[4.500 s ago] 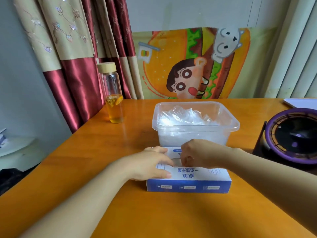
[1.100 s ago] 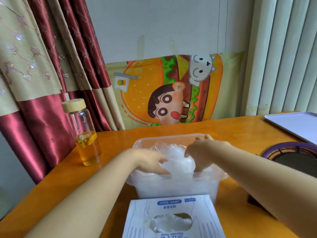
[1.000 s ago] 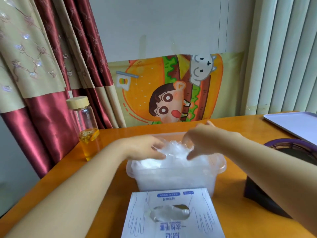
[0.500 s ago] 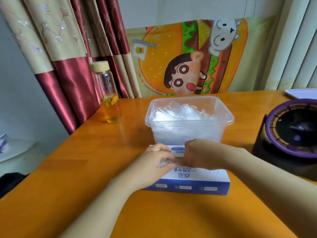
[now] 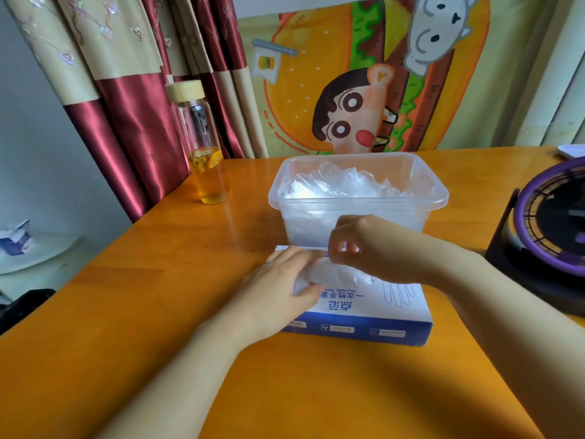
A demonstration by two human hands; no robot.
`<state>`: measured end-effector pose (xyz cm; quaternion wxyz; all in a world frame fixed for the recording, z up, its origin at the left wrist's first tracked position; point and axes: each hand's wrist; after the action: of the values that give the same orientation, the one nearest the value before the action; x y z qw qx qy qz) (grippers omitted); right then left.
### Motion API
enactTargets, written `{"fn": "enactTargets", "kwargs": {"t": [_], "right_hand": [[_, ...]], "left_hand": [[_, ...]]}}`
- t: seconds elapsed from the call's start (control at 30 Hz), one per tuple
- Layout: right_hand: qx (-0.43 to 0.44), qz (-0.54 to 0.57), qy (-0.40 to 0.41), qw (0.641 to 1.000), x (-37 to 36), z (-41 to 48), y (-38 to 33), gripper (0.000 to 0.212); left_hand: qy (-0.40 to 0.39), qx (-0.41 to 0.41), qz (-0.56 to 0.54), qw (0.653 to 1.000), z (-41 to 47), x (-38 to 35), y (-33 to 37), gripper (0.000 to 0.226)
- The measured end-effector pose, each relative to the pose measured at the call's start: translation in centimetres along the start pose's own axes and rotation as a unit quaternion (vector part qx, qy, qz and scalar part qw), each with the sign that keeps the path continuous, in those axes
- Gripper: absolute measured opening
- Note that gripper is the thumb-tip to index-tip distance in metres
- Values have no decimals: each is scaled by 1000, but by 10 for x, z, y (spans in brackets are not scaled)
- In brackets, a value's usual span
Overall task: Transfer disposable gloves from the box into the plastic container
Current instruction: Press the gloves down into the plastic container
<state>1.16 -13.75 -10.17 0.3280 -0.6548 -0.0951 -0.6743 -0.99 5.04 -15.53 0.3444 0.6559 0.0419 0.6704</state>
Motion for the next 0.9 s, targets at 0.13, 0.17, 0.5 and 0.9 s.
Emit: {"fn": "enactTargets", "kwargs": {"t": [0.13,0.17,0.5,0.9], "right_hand": [[13,-4,80,997,1,-1,-5,15],[9,3,101,995,2,-1,-5,14],[-38,14,103,994,7,-6,-5,15],[-100,419,240,870,35,1,-2,14]], "left_hand": [[-4,9,3,1000,0,1,1,50],[-5,10,4,1000,0,2,2,51],[-8,15,-26,1000,-3,2,4,59],[102,-6,-154,983,-1,37,13,57]]}}
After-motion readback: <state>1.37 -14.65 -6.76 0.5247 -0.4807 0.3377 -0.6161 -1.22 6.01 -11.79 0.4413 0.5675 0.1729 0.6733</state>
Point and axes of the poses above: each hand's wrist, its own z-axis towards the middle knuckle, its own x-axis out of the back of the hand, y = z × x
